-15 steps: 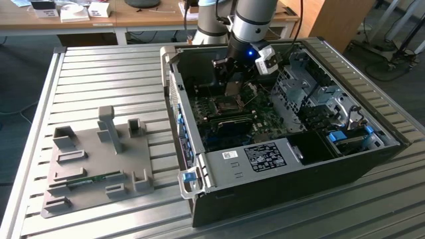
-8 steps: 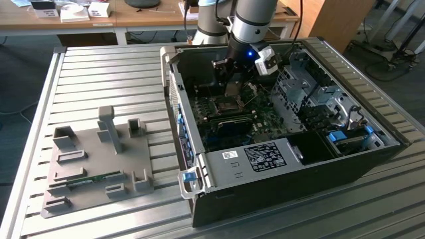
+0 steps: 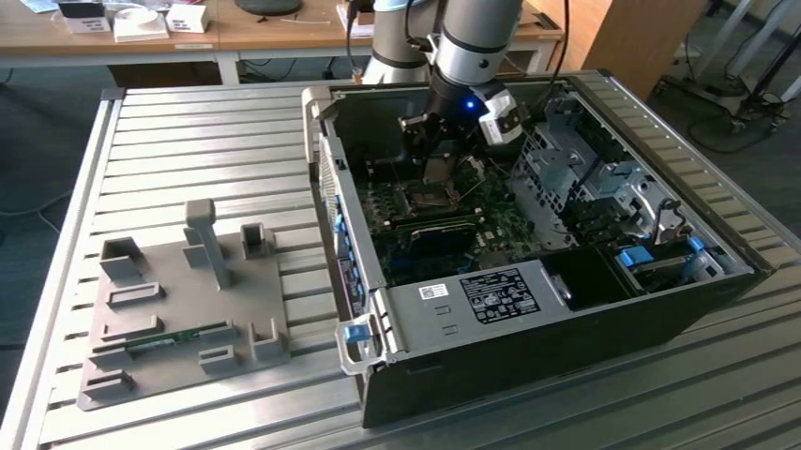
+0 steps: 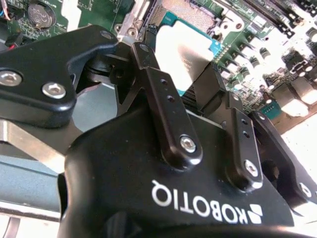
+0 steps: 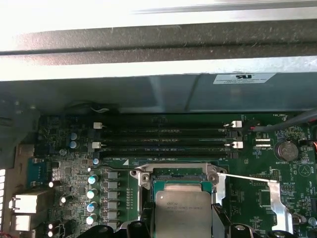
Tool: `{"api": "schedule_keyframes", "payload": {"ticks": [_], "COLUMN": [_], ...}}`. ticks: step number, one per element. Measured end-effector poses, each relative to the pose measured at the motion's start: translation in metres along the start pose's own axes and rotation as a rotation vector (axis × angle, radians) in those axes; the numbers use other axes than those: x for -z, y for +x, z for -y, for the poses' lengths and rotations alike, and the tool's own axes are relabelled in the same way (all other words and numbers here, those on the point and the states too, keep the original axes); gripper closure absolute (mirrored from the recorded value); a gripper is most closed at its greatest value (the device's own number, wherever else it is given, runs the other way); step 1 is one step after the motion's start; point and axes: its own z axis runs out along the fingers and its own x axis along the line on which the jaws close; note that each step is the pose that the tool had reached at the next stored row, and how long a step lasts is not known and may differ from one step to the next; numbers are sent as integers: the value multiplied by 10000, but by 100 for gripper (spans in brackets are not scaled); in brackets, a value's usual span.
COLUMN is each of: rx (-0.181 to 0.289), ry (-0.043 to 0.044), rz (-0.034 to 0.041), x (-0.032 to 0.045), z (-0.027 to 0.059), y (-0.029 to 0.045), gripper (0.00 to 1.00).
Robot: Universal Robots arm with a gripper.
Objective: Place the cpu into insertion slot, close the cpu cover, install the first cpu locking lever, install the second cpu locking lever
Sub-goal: 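Place the cpu into insertion slot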
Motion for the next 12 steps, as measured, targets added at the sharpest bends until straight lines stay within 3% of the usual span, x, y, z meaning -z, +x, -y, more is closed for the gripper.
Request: {"api": "schedule_keyframes", "payload": {"ticks": [12], "rx": [0], "ry": [1], "rz": [1], "x": [-27], "z": [3], "y": [7], "gripper": [46]}}
